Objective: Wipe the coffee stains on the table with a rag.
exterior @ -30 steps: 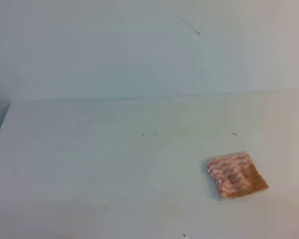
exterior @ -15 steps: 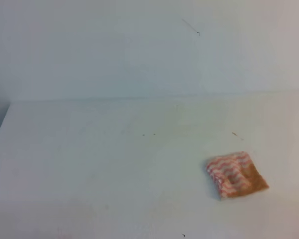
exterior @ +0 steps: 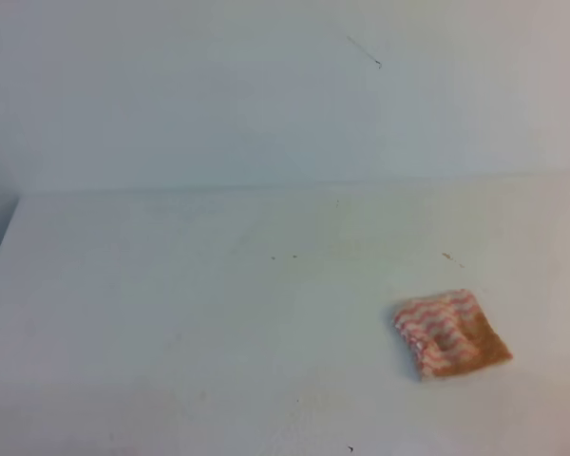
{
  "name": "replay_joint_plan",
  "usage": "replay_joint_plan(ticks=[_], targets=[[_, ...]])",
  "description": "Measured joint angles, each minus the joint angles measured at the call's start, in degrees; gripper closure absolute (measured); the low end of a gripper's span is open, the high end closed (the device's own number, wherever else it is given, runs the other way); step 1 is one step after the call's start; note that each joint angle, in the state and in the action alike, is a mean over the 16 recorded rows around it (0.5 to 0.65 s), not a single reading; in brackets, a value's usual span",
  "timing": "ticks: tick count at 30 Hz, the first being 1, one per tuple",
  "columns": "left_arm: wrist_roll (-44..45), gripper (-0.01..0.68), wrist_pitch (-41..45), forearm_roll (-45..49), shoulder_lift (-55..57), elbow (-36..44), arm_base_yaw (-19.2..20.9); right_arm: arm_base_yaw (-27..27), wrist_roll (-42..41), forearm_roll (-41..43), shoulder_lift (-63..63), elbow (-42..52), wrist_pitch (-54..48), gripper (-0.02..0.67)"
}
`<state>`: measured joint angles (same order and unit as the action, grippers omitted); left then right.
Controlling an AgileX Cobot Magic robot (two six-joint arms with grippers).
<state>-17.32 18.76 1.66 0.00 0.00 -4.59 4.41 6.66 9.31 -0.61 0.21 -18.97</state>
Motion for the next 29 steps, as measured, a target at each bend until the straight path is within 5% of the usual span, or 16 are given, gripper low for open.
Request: replay_joint_plan(ticks=[29], targets=[[-0.03, 0.674, 0.0, 0.0, 0.0, 0.0, 0.0, 0.0, 0.0, 0.0, 0.11, 0.0, 0.0, 0.653]])
